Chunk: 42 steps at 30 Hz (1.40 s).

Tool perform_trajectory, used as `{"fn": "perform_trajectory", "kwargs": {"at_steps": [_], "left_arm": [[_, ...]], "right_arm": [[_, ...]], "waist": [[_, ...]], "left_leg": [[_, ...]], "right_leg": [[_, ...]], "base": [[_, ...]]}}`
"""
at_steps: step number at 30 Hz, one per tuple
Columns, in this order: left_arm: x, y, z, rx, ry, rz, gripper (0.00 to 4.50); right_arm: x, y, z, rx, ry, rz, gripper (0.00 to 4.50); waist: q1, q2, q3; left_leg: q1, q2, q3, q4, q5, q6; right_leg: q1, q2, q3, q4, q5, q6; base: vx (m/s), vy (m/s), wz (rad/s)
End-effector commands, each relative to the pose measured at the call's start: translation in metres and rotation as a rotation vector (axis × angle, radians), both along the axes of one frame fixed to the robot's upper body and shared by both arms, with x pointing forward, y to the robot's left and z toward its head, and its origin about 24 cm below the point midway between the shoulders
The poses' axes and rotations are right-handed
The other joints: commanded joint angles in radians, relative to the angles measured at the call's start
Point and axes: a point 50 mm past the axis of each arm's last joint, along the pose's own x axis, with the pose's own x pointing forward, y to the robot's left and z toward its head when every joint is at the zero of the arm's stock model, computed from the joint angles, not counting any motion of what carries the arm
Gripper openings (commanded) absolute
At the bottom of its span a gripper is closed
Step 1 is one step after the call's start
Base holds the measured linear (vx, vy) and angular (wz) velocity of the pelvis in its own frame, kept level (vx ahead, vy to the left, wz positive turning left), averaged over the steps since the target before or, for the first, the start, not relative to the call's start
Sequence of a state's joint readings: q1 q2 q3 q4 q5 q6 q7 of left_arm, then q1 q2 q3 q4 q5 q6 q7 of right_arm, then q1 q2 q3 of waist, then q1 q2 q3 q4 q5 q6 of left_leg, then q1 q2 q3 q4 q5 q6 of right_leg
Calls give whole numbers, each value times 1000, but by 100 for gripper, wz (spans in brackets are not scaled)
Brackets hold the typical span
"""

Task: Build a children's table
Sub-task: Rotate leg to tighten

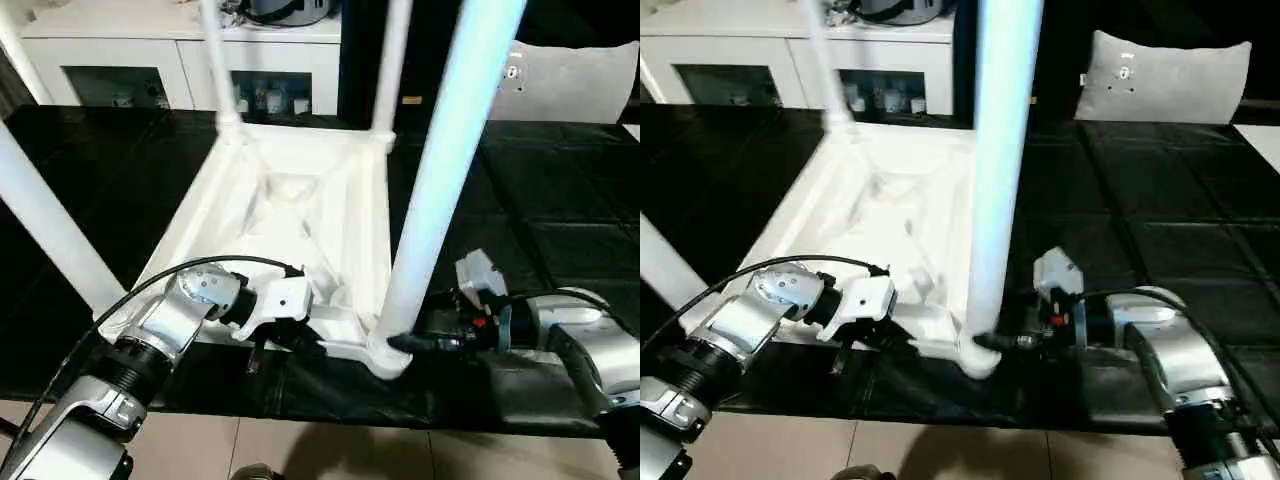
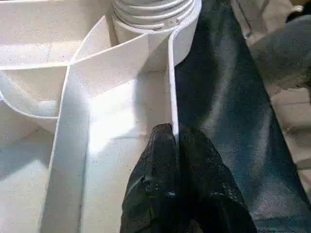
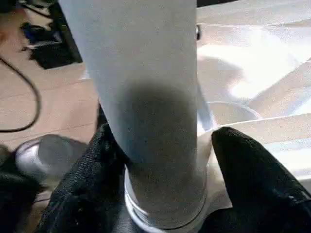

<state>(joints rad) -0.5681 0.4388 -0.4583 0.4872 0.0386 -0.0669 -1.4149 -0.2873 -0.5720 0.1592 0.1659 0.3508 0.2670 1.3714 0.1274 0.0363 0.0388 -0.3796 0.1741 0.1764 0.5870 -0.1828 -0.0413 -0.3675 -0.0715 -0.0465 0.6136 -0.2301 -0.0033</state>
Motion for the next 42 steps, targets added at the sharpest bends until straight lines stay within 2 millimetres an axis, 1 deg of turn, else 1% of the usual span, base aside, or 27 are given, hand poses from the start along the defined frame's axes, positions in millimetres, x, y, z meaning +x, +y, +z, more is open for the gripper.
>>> {"fn": "perform_trajectory", "kwargs": {"at_steps": [1,2,8,14,17,18,20,21,22,23,24,25,26,28,29,30,32,33,34,35,36,37,38,39,40,41,42], "left_arm": [[-11,-9,-6,64,35,-140,0],[-11,-9,-6,65,37,-145,0],[-12,-9,-8,60,44,-144,0],[-15,-9,-10,31,74,-121,0],[-14,-14,-7,-42,102,-51,0],[-11,-15,-7,-50,87,13,0],[-8,-16,-7,-49,79,61,0],[-5,-18,-8,-54,82,121,0],[-3,-22,-7,-77,89,163,0],[-1,-27,-6,-108,101,210,0],[0,-31,-5,-129,104,241,0],[2,-36,-4,-138,99,275,0],[4,-40,-4,-142,92,308,0],[5,-44,-4,-140,79,339,0],[7,-49,-4,-142,69,373,0],[9,-53,-3,-143,57,398,0],[10,-59,-2,-148,46,428,0],[10,-59,-2,-148,46,428,0],[11,-64,0,-147,33,435,0],[11,-64,0,-143,27,434,0],[11,-64,0,-137,20,436,0],[12,-63,0,-131,14,437,0],[12,-60,0,-124,6,431,0],[12,-59,-1,-120,1,429,0],[12,-56,-1,-111,-7,426,0],[12,-53,-2,-99,-18,420,0],[12,-50,-3,-94,-17,413,0]], "right_arm": [[2,0,4,-5,1,21,264],[1,1,2,-4,19,35,252],[0,1,1,2,54,66,207],[-3,2,0,29,75,74,199],[-3,7,0,73,78,0,199],[-1,12,-3,60,70,-77,199],[1,17,-7,42,60,-145,199],[7,22,-11,20,44,-242,199],[11,26,-14,6,39,-320,199],[17,30,-18,-10,37,-407,199],[21,34,-20,-20,41,-475,199],[24,37,-22,-36,36,-538,198],[28,40,-24,-51,34,-606,198],[33,43,-26,-60,53,-719,196],[37,45,-27,-72,52,-799,196],[39,48,-27,-69,48,-851,196],[40,53,-26,-55,32,-890,196],[40,53,-26,-55,32,-890,251],[40,56,-23,-11,15,-904,265],[39,57,-22,8,17,-902,265],[38,57,-21,18,12,-894,272],[36,56,-20,23,-2,-877,299],[34,53,-19,31,-15,-854,299],[33,51,-18,40,-21,-841,307],[30,48,-15,67,-37,-808,312],[27,43,-11,106,-52,-763,318],[25,38,-10,108,-57,-749,330]], "waist": [[-3,-12,-56],[-2,-8,-56],[6,-12,-58],[9,-14,-58],[9,-12,-58],[9,-13,-58],[4,-14,-53],[-3,-11,-47],[-13,-14,-40],[-20,-15,-37],[-32,-9,-33],[-48,-14,-34],[-59,-12,-32],[-70,-14,-33],[-76,-11,-34],[-82,-6,-36],[-86,-7,-38],[-85,-4,-38],[-86,-6,-38],[-85,-3,-41],[-84,0,-44],[-78,-1,-50],[-74,0,-52],[-67,1,-53],[-62,3,-55],[-54,-1,-59],[-51,-3,-59]], "left_leg": [[21,68,-17,-65,-143,80],[21,69,-18,-65,-139,81],[21,67,-17,-63,-135,78],[20,67,-17,-62,-125,80],[20,68,-17,-61,-122,83],[19,68,-17,-62,-117,82],[20,66,-18,-68,-142,70],[21,64,-17,-73,-188,44],[21,60,-22,-79,-246,16],[24,60,-23,-82,-269,0],[24,56,-28,-85,-313,-26],[19,53,-34,-90,-333,-43],[14,52,-38,-95,-341,-56],[21,51,-39,-92,-365,-58],[22,50,-39,-91,-367,-53],[24,51,-38,-91,-357,-54],[27,50,-35,-90,-353,-50],[26,51,-33,-90,-345,-43],[25,52,-33,-90,-340,-39],[26,53,-31,-90,-328,-32],[25,54,-30,-89,-316,-32],[24,55,-28,-85,-271,-23],[23,55,-26,-82,-241,-15],[18,54,-23,-78,-191,5],[19,53,-22,-75,-170,13],[15,52,-20,-67,-118,47],[13,51,-20,-66,-103,57]], "right_leg": [[29,-83,40,-61,-36,-260],[27,-83,39,-60,-26,-262],[29,-84,39,-59,-22,-261],[30,-84,39,-57,-15,-261],[29,-84,39,-57,-14,-264],[29,-83,39,-56,-11,-262],[26,-82,40,-63,-61,-251],[23,-83,42,-70,-140,-241],[24,-87,43,-81,-253,-222],[22,-88,44,-85,-307,-209],[20,-90,44,-91,-403,-186],[26,-90,40,-95,-460,-157],[24,-87,36,-97,-491,-132],[17,-89,38,-105,-522,-118],[14,-88,41,-107,-511,-118],[11,-85,44,-106,-468,-127],[9,-81,45,-104,-417,-139],[10,-80,46,-102,-377,-147],[11,-78,46,-101,-360,-151],[11,-78,46,-98,-317,-167],[12,-78,47,-97,-290,-174],[17,-76,47,-89,-200,-187],[18,-75,47,-85,-149,-193],[24,-74,46,-77,-62,-205],[25,-74,45,-75,-24,-211],[32,-76,44,-65,82,-225],[35,-76,43,-63,104,-226]], "base": [[0,0,0],[0,0,0],[0,0,0],[0,0,0],[0,0,0],[0,0,0],[0,0,0],[0,0,0],[0,0,0],[0,0,0],[0,0,0],[0,0,0],[0,0,0],[-22,6,-9],[0,0,0],[0,0,0],[0,0,0],[0,0,0],[0,0,0],[0,0,0],[0,0,0],[0,0,0],[0,0,0],[0,0,0],[0,0,0],[0,0,0],[0,0,0]]}}
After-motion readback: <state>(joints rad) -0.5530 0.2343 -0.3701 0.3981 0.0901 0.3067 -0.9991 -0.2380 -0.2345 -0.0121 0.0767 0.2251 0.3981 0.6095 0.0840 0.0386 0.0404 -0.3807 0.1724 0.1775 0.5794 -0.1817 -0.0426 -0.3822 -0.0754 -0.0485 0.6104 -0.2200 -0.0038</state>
